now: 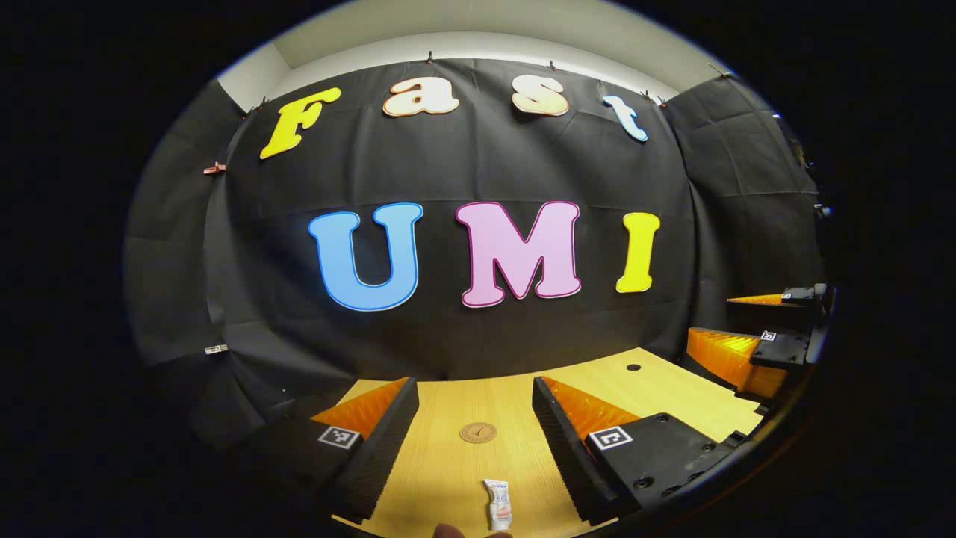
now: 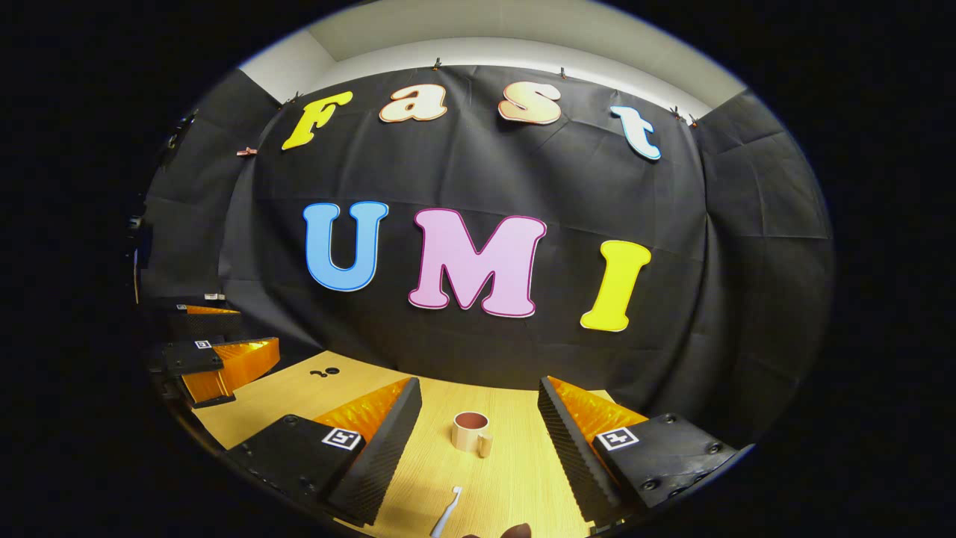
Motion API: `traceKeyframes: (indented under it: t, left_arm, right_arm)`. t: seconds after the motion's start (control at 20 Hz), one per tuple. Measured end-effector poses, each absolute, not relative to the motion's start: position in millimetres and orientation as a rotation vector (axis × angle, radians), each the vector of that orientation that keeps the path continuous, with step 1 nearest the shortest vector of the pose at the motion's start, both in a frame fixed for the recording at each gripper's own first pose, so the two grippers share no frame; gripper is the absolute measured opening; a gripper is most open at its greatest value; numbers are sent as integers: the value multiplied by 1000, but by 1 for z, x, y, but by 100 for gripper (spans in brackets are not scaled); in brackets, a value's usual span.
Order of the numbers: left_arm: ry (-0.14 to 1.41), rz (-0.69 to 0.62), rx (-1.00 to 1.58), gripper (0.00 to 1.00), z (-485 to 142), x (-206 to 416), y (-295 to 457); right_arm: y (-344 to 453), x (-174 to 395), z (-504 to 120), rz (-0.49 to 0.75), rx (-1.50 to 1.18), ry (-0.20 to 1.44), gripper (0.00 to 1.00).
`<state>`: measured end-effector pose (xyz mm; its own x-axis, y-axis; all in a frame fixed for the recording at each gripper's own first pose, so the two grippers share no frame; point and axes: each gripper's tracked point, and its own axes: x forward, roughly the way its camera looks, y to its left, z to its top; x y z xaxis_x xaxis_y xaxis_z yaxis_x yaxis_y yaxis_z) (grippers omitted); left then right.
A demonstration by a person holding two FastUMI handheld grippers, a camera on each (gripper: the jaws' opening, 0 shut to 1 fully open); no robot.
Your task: Put the toothbrush and toothpaste on the desktop into the cup, then pick up the cup and place it on the coaster on the desktop.
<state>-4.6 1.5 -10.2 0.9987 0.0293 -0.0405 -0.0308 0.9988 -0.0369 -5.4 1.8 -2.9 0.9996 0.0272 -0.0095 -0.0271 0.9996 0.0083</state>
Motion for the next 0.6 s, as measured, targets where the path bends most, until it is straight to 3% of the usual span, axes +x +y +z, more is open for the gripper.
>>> traceKeyframes:
  t: [0.35,0.6]
  left_arm:
    - [63,27,-54,95,-18,-4,-2]
    - [158,16,-46,96,-59,-3,-13]
  right_arm:
    - [-1,-10,-10,23,15,30,97]
    - [-4,-4,-28,28,9,66,97]
